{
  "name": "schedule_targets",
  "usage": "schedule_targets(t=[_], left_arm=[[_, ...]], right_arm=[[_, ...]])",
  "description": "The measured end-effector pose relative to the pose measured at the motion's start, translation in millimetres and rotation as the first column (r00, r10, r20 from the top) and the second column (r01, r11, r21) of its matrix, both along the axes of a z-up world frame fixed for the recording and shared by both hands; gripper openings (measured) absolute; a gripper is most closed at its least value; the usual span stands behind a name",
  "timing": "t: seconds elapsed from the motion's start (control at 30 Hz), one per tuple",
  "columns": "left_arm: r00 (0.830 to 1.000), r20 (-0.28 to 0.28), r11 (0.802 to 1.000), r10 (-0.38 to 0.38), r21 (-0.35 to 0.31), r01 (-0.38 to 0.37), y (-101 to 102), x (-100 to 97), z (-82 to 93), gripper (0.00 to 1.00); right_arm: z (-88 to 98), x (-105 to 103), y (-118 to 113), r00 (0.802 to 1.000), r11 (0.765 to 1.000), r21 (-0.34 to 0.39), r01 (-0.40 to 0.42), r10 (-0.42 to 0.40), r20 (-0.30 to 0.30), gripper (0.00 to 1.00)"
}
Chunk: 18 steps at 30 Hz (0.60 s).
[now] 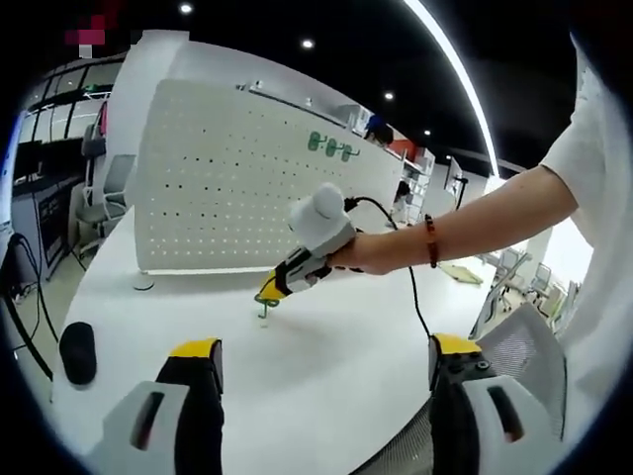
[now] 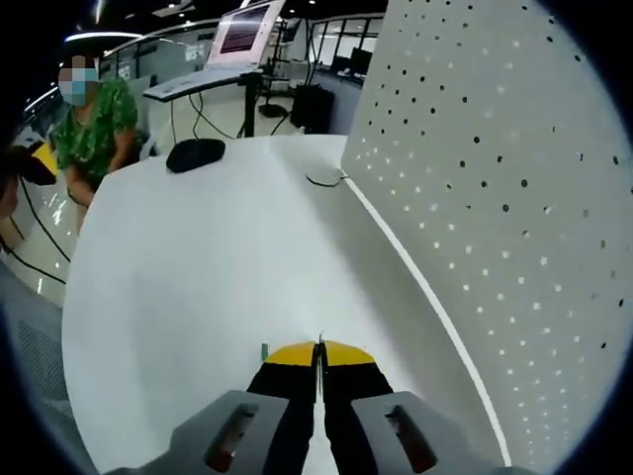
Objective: Insert the hook assembly into the mounting plate slot until the hook locks in place.
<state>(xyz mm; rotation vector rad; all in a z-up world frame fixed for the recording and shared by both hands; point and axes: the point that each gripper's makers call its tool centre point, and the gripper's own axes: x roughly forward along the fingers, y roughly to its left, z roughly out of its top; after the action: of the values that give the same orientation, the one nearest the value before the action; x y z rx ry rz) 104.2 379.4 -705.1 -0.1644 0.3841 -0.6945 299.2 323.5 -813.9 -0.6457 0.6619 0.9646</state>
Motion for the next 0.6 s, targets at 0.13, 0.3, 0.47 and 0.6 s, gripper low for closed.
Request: schedule_targets(t=[0.13,0.3,0.47,0.6], left_arm=[[1.0,-0.004,1.0,-0.011,0.007,0.011,-2.4,1.1,0.3,0.87],[1.0,0.002,1.0,-0.021,0.013,0.021,-4.8,2.9,2.5,0.86],[1.0,0.016,1.0,-0.009,0.007,0.009,-2.9,5.3,4.8,0.85],[1.0,0.009,1.0,-0.008,-0.01,0.008,-5.1,4.8,5.1,0.85]], right_arm=[[9.1,0.6,0.5,1.0,0.999,0.025,0.019,-0.02,0.023,0.0],[20.0,1.1,-1.3,0.997,0.995,0.073,0.075,-0.077,0.03,0.0],[28.0,-3.2,-3.5,0.992,0.985,0.122,0.119,-0.123,0.024,0.0],[34.5,-7.8,-3.8,0.985,0.969,0.176,0.173,-0.174,-0.009,0.0]])
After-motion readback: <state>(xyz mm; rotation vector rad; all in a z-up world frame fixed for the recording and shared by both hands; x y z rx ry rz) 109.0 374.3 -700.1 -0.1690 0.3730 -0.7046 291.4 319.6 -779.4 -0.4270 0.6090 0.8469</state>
